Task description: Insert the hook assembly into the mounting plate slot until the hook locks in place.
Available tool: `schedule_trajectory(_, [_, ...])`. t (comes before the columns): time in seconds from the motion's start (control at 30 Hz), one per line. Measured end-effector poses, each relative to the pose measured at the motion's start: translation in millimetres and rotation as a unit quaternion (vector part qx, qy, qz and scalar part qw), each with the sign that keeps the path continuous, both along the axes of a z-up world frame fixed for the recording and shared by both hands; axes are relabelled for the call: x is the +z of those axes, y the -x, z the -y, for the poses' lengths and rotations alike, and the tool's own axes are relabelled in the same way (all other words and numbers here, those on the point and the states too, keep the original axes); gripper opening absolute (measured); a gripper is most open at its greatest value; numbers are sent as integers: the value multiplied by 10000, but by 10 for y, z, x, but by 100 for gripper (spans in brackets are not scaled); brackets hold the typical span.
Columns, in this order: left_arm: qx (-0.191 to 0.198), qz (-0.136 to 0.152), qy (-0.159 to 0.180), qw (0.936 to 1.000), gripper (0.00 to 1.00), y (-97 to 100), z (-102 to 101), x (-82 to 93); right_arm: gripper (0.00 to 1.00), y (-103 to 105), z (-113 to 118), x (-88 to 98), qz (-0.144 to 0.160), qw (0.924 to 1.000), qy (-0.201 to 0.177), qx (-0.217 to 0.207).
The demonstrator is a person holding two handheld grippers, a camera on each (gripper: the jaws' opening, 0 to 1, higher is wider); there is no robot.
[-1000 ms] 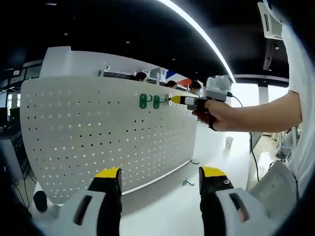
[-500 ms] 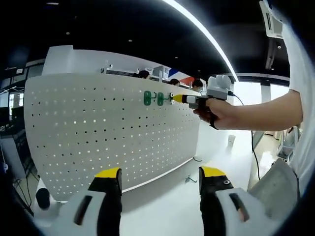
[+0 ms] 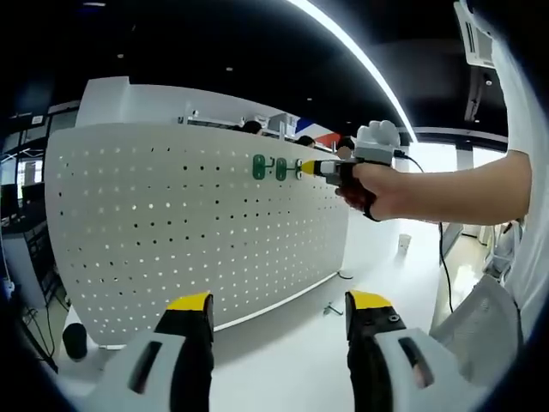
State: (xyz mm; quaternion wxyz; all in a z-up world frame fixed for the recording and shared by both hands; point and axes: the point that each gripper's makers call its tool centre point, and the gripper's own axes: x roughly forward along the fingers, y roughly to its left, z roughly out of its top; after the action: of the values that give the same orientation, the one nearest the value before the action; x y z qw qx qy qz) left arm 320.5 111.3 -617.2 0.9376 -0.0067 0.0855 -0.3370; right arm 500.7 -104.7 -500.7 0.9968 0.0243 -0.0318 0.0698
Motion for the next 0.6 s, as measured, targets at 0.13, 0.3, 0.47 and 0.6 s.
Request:
schedule_trajectory(0.13, [-12, 7, 5, 10000, 64, 18, 12, -3, 2, -16, 7, -10, -85, 9999, -3, -60])
schedule_trajectory(0.3, [5, 8, 27, 10000, 64, 21, -2, -6, 2, -17, 15, -25, -104, 9999, 18, 10])
schedule_trajectory(0.47, [-12, 12, -1, 10000, 64, 18, 4, -5, 3, -20, 8, -35, -128, 9999, -58, 85])
schedule_trajectory(0.6, [-2, 33, 6, 10000, 64, 12, 10, 9, 6, -4, 4, -69, -220, 9995, -163, 146])
